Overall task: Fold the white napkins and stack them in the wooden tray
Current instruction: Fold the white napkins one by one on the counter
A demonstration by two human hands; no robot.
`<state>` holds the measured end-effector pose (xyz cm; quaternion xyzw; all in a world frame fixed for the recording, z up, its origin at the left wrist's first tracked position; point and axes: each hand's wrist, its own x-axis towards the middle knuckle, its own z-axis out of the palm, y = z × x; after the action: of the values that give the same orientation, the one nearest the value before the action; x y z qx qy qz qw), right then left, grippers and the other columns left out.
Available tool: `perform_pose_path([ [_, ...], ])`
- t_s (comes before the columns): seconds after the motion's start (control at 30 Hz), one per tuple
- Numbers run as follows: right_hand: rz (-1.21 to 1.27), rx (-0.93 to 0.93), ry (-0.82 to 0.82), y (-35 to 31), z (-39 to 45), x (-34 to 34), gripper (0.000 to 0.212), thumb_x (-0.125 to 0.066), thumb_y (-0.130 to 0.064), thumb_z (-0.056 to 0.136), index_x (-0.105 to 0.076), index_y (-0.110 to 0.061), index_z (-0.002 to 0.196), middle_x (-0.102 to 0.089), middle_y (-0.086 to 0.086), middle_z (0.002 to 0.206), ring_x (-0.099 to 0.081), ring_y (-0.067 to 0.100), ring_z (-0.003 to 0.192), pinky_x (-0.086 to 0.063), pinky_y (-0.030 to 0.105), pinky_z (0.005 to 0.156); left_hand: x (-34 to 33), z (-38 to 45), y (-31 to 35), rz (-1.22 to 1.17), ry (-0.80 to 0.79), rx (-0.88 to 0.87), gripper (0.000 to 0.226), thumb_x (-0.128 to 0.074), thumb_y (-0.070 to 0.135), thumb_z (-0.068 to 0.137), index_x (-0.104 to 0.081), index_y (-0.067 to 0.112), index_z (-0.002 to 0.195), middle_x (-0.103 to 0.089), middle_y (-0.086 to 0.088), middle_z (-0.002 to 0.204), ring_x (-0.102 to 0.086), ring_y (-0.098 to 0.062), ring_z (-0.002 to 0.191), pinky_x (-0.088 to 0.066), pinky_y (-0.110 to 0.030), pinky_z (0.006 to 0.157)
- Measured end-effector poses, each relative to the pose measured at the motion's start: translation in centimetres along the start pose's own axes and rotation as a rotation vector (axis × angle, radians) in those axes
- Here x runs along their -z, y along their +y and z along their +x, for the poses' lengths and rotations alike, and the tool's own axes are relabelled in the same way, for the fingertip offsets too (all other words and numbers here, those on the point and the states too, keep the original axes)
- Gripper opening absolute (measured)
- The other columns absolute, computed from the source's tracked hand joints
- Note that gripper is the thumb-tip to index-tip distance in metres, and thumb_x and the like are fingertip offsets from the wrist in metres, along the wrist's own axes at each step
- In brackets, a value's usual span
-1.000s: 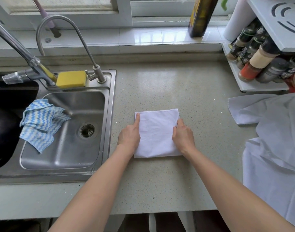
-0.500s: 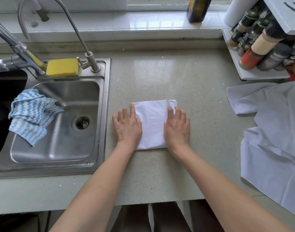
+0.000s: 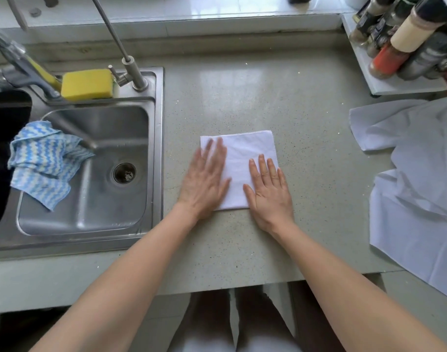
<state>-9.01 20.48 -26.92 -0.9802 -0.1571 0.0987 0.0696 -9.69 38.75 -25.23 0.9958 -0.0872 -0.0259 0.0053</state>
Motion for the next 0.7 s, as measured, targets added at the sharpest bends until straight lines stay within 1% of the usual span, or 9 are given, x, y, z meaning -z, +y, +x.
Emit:
perform_pose_path([
  [0.03,-0.005,-0.003,-0.006,0.0,0.0,0.0,0.060,-0.016,-0.047,0.100,0.012,-0.027,0.150,0.023,-0.007,0.153,0.024,0.007,0.140,0.018,0.029,0.115,-0.1,-1.1,0.3,-0.022,-0.043,-0.116,0.072,-0.009,0.052,0.098,0.006,0.007,0.152,0.012,-0.009,0.160,0.015,-0.025,0.147,0.003,-0.041,0.121],
  [0.07,-0.005,0.001,-0.009,0.0,0.1,0.1,0.060,-0.015,-0.047,0.100,0.013,-0.027,0.149,0.024,-0.007,0.153,0.025,0.007,0.140,0.018,0.029,0.115,-0.2,-2.1,0.5,-0.054,-0.105,-0.166,0.073,-0.008,0.056,0.098,0.008,0.010,0.152,0.014,-0.006,0.160,0.018,-0.021,0.146,0.005,-0.039,0.121],
  [0.17,-0.003,0.035,-0.034,0.5,0.0,0.4,0.061,-0.013,-0.048,0.099,0.019,-0.027,0.147,0.027,-0.006,0.153,0.028,0.008,0.139,0.019,0.029,0.115,-0.5,-3.0,0.1,-0.125,-0.210,-0.140,0.076,-0.009,0.061,0.096,0.017,0.015,0.150,0.023,-0.002,0.157,0.026,-0.015,0.143,0.014,-0.033,0.118],
  [0.3,0.004,0.076,-0.107,1.5,-0.2,1.3,0.063,-0.013,-0.051,0.099,0.026,-0.028,0.143,0.028,-0.001,0.156,0.029,0.011,0.141,0.019,0.031,0.115,0.1,-2.6,-1.3,-0.115,-0.256,-0.185,0.090,-0.011,0.073,0.088,0.023,0.016,0.149,0.030,-0.004,0.155,0.029,-0.015,0.142,0.014,-0.031,0.118],
  [0.43,-0.079,0.224,-0.232,2.8,-0.7,2.7,0.083,-0.017,-0.068,0.090,0.029,-0.025,0.144,0.037,0.007,0.150,0.034,0.020,0.139,0.019,0.039,0.116,1.1,-2.4,-1.4,-0.118,-0.362,-0.172,0.098,-0.019,0.078,0.084,0.025,0.018,0.147,0.033,-0.005,0.153,0.029,-0.017,0.142,0.009,-0.034,0.120],
  [0.5,-0.077,0.297,-0.304,3.6,-0.7,3.7,0.090,-0.027,-0.071,0.088,0.028,-0.027,0.145,0.037,0.008,0.150,0.034,0.020,0.139,0.020,0.036,0.115,1.9,-2.1,-1.0,-0.111,-0.397,-0.155,0.100,-0.026,0.076,0.085,0.022,0.016,0.149,0.029,-0.007,0.155,0.024,-0.020,0.144,0.005,-0.036,0.121],
  [0.57,-0.046,0.319,-0.342,4.2,-0.9,4.3,0.090,-0.037,-0.064,0.090,0.025,-0.030,0.146,0.035,0.007,0.151,0.032,0.019,0.140,0.021,0.033,0.113,2.9,-1.7,-0.5,-0.067,-0.417,-0.139,0.103,-0.034,0.074,0.085,0.016,0.012,0.151,0.022,-0.010,0.157,0.016,-0.023,0.146,0.000,-0.037,0.121],
  [0.63,-0.067,0.325,-0.330,4.1,-1.0,4.6,0.086,-0.040,-0.055,0.092,0.018,-0.026,0.149,0.028,0.010,0.154,0.026,0.021,0.143,0.019,0.031,0.114,3.8,-1.3,0.5,0.010,-0.407,-0.114,0.103,-0.039,0.071,0.086,0.006,0.005,0.152,0.011,-0.016,0.159,0.005,-0.028,0.148,-0.005,-0.037,0.121],
  [0.7,-0.107,0.317,-0.278,3.6,-1.1,4.5,0.081,-0.042,-0.044,0.092,0.007,-0.022,0.153,0.017,0.014,0.158,0.015,0.025,0.147,0.012,0.033,0.118,4.5,-0.8,2.0,0.083,-0.378,-0.098,0.103,-0.043,0.067,0.085,-0.004,-0.002,0.150,-0.001,-0.024,0.158,-0.004,-0.033,0.147,-0.011,-0.040,0.120],
])
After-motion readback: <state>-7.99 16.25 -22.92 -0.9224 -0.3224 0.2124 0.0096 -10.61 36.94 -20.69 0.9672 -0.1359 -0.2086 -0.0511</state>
